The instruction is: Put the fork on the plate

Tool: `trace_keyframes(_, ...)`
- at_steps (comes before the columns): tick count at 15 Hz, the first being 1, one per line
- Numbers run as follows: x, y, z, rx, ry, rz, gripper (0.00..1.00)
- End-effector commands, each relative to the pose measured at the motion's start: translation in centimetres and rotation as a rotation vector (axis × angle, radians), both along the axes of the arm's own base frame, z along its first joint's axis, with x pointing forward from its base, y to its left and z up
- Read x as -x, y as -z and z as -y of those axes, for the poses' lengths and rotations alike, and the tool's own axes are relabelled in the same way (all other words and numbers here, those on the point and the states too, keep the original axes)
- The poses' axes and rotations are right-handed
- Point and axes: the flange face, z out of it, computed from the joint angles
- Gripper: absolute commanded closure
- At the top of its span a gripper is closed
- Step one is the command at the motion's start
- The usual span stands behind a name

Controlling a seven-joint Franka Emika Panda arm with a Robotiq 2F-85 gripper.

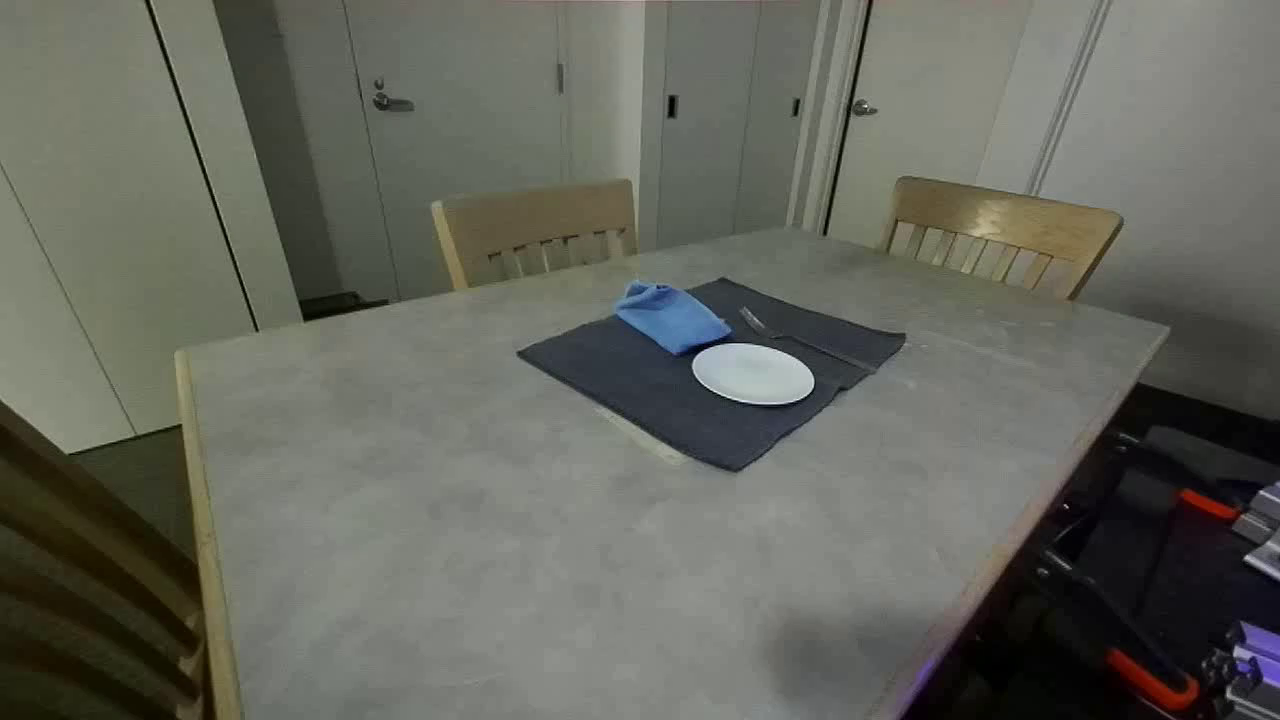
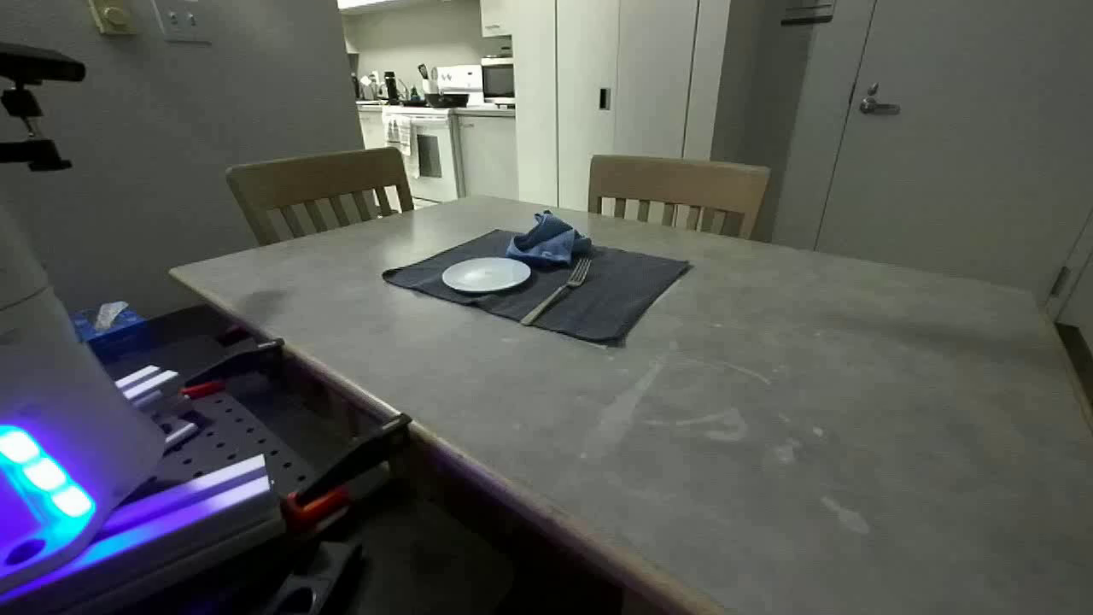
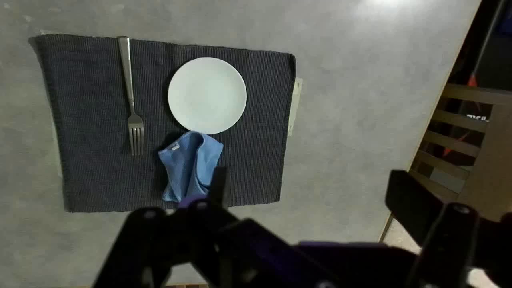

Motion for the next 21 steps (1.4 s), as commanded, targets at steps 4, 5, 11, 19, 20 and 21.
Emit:
trace_keyframes(4,0.1,0.6,0.3,-0.018,-0.018,0.002,0.00)
trace_keyframes(5,0.3,1.1,0.5,-0.016,-0.033,-0.002,0.00)
trace_keyframes(11,1.5,5.8,1.3,-0.013,-0.088,-0.079,0.00)
trace_keyframes(19,4.1,12.3,4.5,-0.005,-0.094,-0.159,0.00)
trace_keyframes(20,4.4,13.0,5.2,0.001,-0.092,-0.167,0.00)
trace_keyframes(21,4.6,13.6,5.7,0.007,-0.090,-0.171,0.00)
